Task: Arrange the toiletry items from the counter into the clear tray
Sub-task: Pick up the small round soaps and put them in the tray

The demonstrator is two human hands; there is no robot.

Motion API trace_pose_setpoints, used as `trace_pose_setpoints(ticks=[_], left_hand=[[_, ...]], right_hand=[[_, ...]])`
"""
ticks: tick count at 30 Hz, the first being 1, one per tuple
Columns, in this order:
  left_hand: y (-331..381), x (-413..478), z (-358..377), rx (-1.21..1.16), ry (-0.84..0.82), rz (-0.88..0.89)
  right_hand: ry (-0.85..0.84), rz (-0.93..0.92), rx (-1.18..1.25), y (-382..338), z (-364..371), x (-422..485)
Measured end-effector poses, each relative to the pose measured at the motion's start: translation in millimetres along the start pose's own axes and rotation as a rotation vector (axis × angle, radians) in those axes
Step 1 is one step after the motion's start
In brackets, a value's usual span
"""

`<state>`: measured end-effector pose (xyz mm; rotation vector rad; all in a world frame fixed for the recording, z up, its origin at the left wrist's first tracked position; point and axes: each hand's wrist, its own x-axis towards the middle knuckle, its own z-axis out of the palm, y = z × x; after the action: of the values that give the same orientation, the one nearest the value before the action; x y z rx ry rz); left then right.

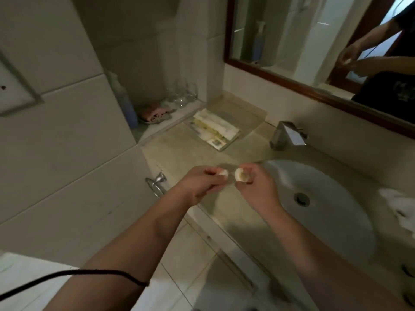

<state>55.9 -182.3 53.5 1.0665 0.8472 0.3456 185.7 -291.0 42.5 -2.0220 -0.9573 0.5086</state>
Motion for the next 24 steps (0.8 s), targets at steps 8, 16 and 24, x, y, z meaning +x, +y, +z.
trace_pose_setpoints(ticks=[8, 16, 24], left_hand=[[22, 65, -30, 0.492, 0.356, 0.225], [45, 146, -24, 0.825, 0.464, 0.217], [42, 218, -27, 1.070, 0.472, 0.178]], right_hand=[[-0.053, 0.035, -0.032, 1, 26, 88], [-0.136, -0.006, -0.174, 7, 32, 192], [-0.316, -0.029, -0.377, 13, 49, 261]])
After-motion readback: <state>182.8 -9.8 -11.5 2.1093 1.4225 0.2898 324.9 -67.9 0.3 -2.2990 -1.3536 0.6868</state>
